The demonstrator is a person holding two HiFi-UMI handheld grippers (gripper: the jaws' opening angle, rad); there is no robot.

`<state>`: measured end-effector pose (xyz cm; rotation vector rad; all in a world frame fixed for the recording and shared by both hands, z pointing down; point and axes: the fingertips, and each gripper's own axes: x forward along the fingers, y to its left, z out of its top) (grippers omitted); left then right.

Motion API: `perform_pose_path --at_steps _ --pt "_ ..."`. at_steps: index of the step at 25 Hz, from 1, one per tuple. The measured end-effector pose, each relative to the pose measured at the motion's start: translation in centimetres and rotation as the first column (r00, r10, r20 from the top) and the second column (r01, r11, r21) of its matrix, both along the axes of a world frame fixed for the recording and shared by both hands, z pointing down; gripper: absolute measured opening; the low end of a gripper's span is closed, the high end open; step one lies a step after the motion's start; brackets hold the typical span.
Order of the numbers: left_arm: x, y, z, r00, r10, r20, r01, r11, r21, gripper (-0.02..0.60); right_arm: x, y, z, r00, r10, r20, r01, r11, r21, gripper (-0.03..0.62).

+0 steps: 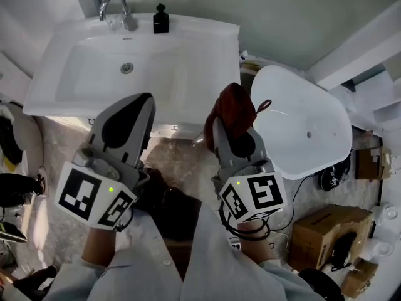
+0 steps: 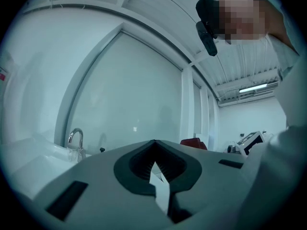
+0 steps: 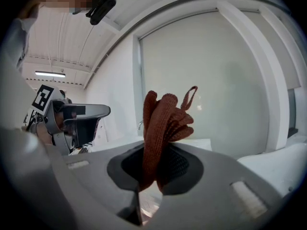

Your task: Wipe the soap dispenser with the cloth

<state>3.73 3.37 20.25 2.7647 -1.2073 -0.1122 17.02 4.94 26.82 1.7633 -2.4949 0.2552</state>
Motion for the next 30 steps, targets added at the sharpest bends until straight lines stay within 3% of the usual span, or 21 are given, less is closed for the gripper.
perform_pose_path --at_steps 18,30 --pt "-0.5 -2.4 -0.5 0.997 0.08 0.006 -0.08 0.997 -0.013 -0.003 -2.5 -0.9 -1.1 1.0 0.029 0.003 -0.029 1.0 -0.003 0.055" --pt "-2.8 -4.5 0.2 0.995 0.1 -0.007 -0.1 0.995 -0.023 -0.003 -4.8 -2.9 -0.5 0.998 0.052 -0.033 -0.052 0.999 -0.006 0.055"
